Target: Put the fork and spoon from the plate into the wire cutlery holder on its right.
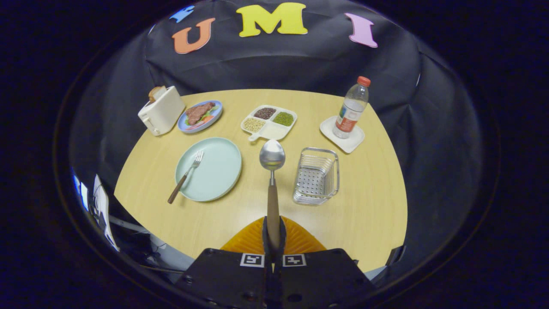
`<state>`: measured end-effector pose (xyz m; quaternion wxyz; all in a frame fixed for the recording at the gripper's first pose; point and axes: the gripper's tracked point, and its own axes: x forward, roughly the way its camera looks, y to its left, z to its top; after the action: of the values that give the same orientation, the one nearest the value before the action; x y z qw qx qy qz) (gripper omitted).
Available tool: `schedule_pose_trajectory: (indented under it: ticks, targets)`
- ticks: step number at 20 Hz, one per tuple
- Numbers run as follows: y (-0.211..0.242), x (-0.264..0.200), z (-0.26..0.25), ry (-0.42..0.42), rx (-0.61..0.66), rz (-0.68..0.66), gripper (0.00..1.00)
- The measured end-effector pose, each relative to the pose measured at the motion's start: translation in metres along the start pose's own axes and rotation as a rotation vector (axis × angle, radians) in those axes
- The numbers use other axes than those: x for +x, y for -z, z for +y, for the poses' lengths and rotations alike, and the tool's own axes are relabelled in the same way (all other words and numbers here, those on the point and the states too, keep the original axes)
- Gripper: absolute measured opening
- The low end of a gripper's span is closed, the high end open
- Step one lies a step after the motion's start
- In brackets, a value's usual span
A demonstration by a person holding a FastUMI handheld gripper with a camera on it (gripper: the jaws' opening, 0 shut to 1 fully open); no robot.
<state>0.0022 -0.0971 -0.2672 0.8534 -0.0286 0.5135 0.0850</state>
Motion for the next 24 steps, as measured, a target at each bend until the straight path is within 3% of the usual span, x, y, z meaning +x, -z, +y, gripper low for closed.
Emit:
schedule_pose_trajectory:
  ticks: [11,18,20,24]
  targets:
    - [0.007,0.015,-0.052,0.084,0.016,0.03,0.02]
    - [-0.02,0.015,-0.059,0.164,0.03,-0.027,0.14]
    - [-0.027,0.013,-0.061,0.189,0.044,-0.055,0.37]
    - [-0.035,0.008,-0.057,0.222,0.084,-0.087,0.73]
